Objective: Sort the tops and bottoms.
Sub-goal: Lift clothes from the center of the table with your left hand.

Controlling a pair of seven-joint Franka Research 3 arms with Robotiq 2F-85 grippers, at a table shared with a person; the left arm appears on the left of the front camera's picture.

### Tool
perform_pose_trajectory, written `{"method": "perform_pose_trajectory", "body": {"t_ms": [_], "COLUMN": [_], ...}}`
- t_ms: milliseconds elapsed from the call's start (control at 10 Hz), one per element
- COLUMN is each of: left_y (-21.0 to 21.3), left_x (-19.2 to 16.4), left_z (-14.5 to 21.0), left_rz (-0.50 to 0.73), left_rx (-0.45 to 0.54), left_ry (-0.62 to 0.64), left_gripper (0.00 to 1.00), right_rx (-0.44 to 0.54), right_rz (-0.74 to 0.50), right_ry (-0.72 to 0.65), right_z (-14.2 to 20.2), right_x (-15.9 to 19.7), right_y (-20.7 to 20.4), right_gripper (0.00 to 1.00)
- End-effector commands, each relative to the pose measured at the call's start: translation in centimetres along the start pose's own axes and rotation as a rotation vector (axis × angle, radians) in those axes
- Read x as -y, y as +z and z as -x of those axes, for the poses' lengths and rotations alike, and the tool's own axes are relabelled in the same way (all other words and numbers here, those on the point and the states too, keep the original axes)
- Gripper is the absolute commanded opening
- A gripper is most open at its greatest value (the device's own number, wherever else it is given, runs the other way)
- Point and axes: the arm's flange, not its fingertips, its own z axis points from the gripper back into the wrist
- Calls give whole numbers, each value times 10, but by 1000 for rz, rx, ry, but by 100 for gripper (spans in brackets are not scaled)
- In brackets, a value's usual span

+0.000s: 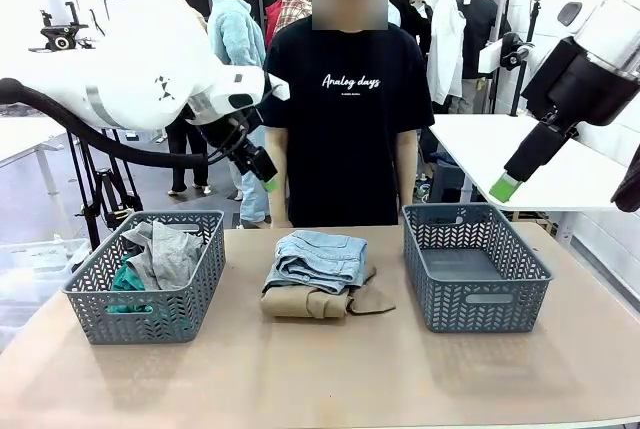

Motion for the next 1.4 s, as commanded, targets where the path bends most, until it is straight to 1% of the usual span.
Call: {"method": "perform_pose_trajectory", "body": {"t_ms": [0, 200, 300, 400, 500, 600, 700, 800, 900, 1100, 1300], "left_y": [9, 9, 2, 6, -4, -24, -57, -82, -98, -121, -148], "left_x": [8, 8, 1, 12, 10, 7, 2, 2, 5, 1, 0], "left_z": [-3, -3, -1, -4, -10, -19, -33, -42, -50, -58, -56], "left_rz": [9, 9, -2, -21, -58, -46, -32, 1, 1, 0, 6], "left_rx": [39, 39, 5, 13, 21, 56, 36, -35, -98, -146, -181], "left_ry": [3, 3, 0, 27, 70, 158, 233, 279, 304, 360, 399], "left_gripper": [86, 86, 86, 86, 86, 86, 86, 86, 86, 86, 86], "right_rx": [-23, -23, -23, -23, -23, -23, -23, -23, -23, -23, -23], "right_rz": [2, 2, 2, 2, 2, 2, 2, 2, 2, 2, 2], "right_ry": [1, 1, 1, 1, 1, 1, 1, 1, 1, 1, 1], "right_z": [-3, -3, -3, -3, -3, -3, -3, -3, -3, -3, -3], "right_x": [1, 1, 1, 1, 1, 1, 1, 1, 1, 1, 1], "right_y": [3, 3, 3, 3, 3, 3, 3, 3, 3, 3, 3], "right_gripper": [100, 100, 100, 100, 100, 100, 100, 100, 100, 100, 100]}}
